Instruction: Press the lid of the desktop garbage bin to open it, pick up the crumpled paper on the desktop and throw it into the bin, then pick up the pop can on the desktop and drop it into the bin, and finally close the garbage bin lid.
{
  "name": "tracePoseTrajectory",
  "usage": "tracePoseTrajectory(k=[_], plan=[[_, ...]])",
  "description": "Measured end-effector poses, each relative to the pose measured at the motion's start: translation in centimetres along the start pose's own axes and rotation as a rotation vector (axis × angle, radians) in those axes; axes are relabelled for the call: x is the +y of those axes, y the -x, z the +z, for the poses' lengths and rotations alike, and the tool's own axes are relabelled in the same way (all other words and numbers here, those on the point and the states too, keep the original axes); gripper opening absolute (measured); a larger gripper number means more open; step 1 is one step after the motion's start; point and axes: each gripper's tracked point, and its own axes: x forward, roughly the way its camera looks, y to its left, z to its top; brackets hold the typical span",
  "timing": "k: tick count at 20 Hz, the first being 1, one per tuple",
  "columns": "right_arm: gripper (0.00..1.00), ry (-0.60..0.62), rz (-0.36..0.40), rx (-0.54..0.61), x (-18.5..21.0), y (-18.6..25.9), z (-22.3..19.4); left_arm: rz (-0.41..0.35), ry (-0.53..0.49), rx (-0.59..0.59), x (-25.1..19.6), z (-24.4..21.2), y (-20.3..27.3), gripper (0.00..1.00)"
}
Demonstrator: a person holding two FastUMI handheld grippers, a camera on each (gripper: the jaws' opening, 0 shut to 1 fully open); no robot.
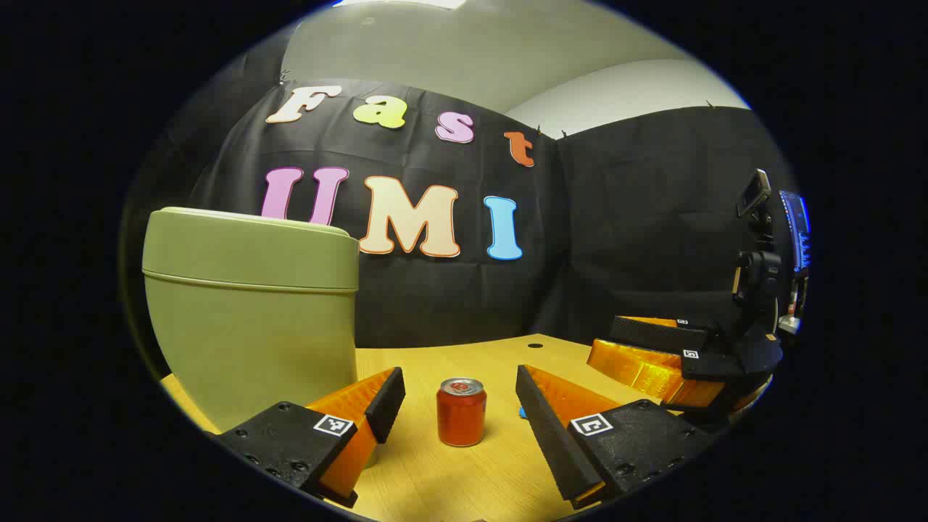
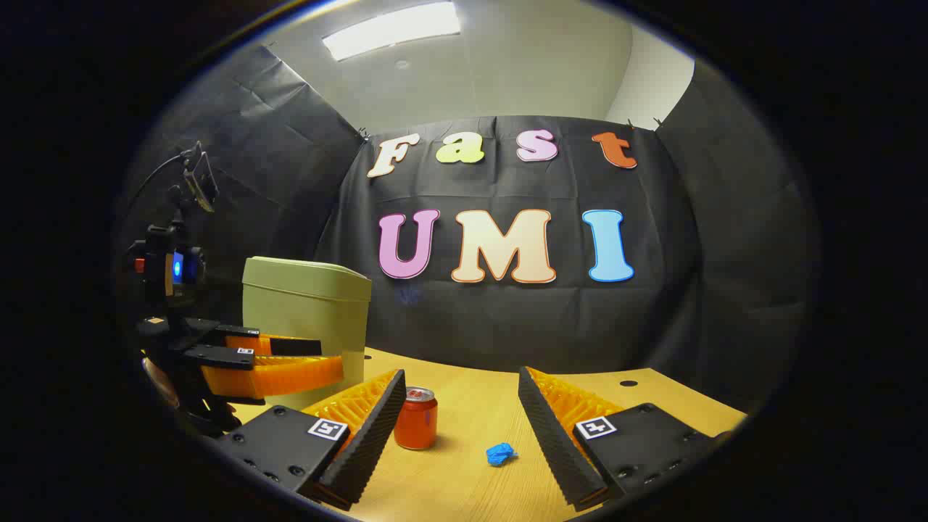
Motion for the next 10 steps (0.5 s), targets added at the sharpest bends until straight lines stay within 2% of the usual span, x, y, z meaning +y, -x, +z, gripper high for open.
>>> tracePoseTrajectory(k=[10], plan=[[0.98,-0.011,0.008,0.012,0.12,-0.05,-0.51,0.004,0.021,0.027,0.11,-0.93,-0.21,0.93]])
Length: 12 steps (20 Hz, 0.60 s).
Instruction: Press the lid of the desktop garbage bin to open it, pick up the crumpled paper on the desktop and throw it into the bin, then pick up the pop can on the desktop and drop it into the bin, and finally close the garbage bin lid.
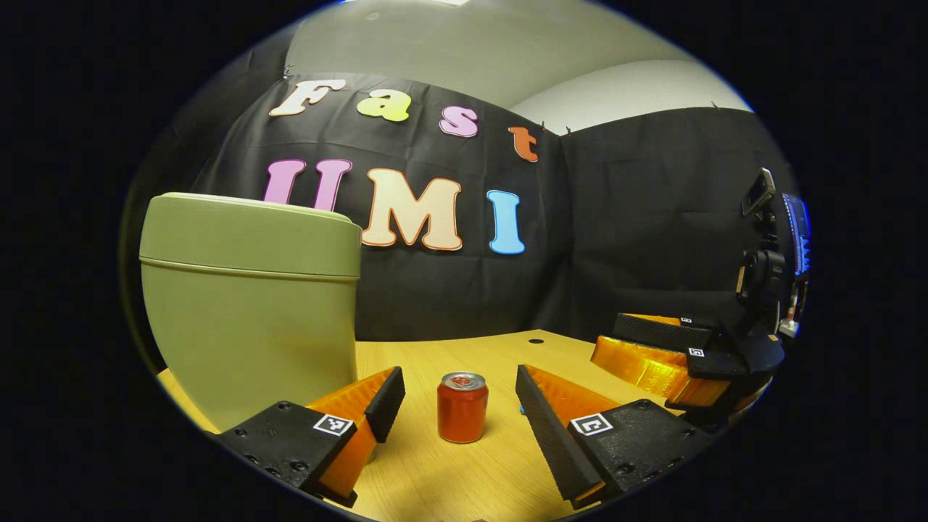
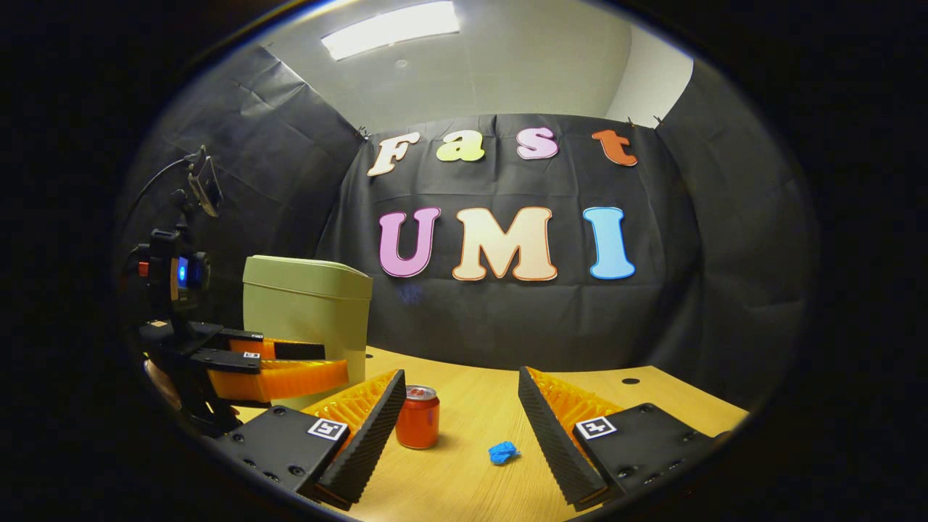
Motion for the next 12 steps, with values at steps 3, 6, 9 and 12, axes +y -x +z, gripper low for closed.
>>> tracePoseTrajectory(k=[3,6,9,12], plan=[[0.98,-0.003,-0.008,0.000,-0.40,-0.07,0.18,-0.007,-0.001,0.007,-0.21,-0.18,-0.17,0.93],[0.98,-0.005,-0.006,0.006,-0.28,-0.19,-0.17,0.001,-0.002,0.005,0.12,-0.23,-0.23,0.93],[0.98,-0.004,-0.002,0.012,-0.21,-0.10,-0.29,0.001,-0.002,0.009,-0.05,-0.29,-0.21,0.93],[0.98,-0.004,0.000,0.009,-0.13,-0.07,-0.15,-0.007,-0.005,0.008,-0.33,-0.32,-0.13,0.93]])
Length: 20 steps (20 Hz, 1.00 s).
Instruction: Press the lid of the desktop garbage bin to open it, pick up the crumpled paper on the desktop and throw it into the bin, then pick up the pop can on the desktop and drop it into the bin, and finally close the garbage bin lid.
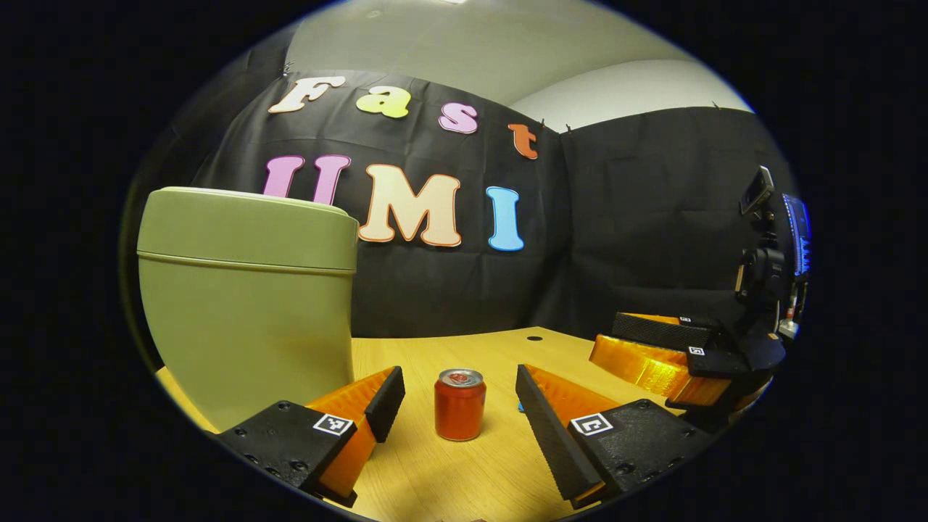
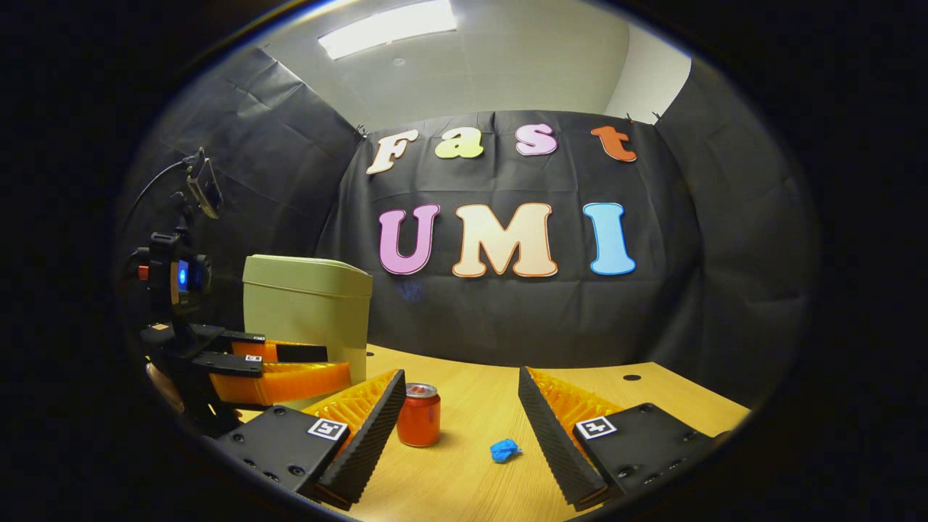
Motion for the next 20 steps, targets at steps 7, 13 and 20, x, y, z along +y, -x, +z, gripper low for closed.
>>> tracePoseTrajectory(k=[7,13,20], plan=[[0.98,-0.005,-0.004,0.006,-0.2,0.1,-0.1,-0.016,0.001,0.001,-0.6,0.1,0.0,0.93],[0.98,0.015,-0.008,0.008,-0.3,0.1,-0.1,-0.021,-0.012,-0.004,-0.8,0.3,0.2,0.93],[0.98,0.016,-0.015,0.012,-0.5,0.2,-0.2,0.000,-0.075,-0.032,-0.2,1.8,0.7,0.64]])
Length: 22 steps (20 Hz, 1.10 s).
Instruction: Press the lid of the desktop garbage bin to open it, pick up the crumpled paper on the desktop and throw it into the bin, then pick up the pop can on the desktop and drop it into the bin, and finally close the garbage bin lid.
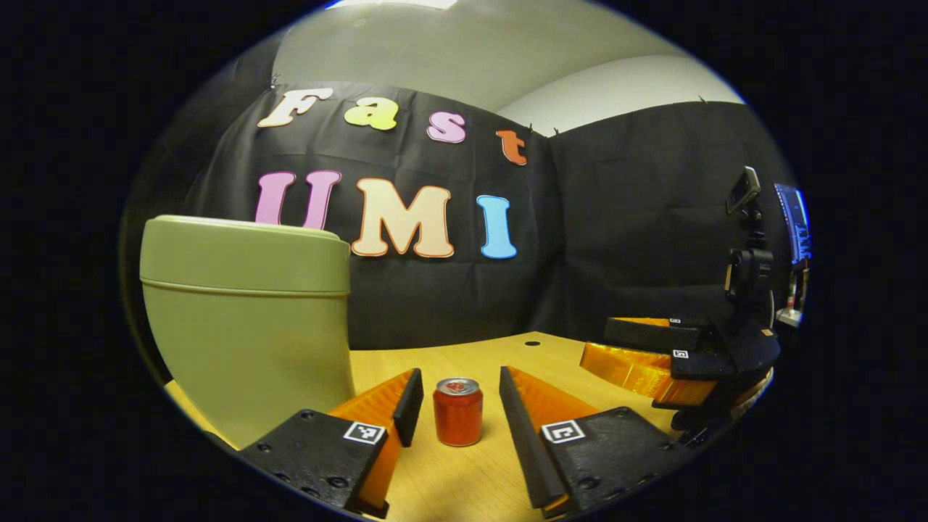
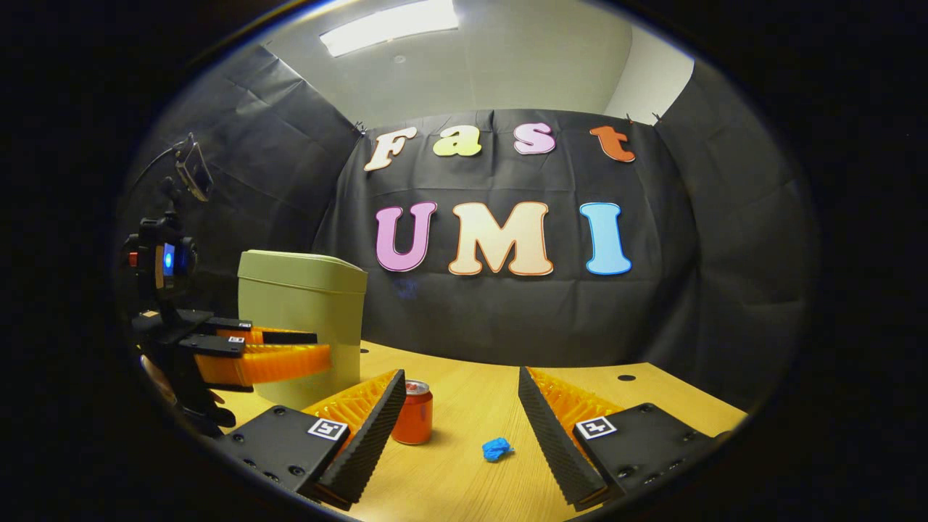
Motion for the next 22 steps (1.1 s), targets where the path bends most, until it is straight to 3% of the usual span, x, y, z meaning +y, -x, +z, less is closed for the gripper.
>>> tracePoseTrajectory(k=[2,5,7,14,19,22], plan=[[1.00,0.007,-0.007,-0.009,-0.3,0.0,0.3,0.015,-0.026,-0.006,0.5,0.6,0.2,0.46],[0.98,0.003,-0.010,-0.012,-0.5,0.0,0.1,-0.002,-0.023,-0.017,0.3,1.8,0.8,0.08],[0.98,0.000,-0.009,0.001,-0.5,-0.2,-0.4,-0.016,-0.010,-0.030,0.3,3.2,1.1,0.01],[0.98,0.004,0.010,0.027,0.4,-0.6,-1.4,0.055,-0.056,-0.069,4.2,10.2,2.5,0.00],[1.00,0.004,0.037,0.040,1.5,-0.6,-1.7,0.229,-0.077,-0.069,11.9,13.7,3.0,0.00],[1.00,0.015,0.045,0.040,1.8,-0.6,-1.7,0.280,-0.081,-0.041,14.8,14.1,2.7,0.00]])
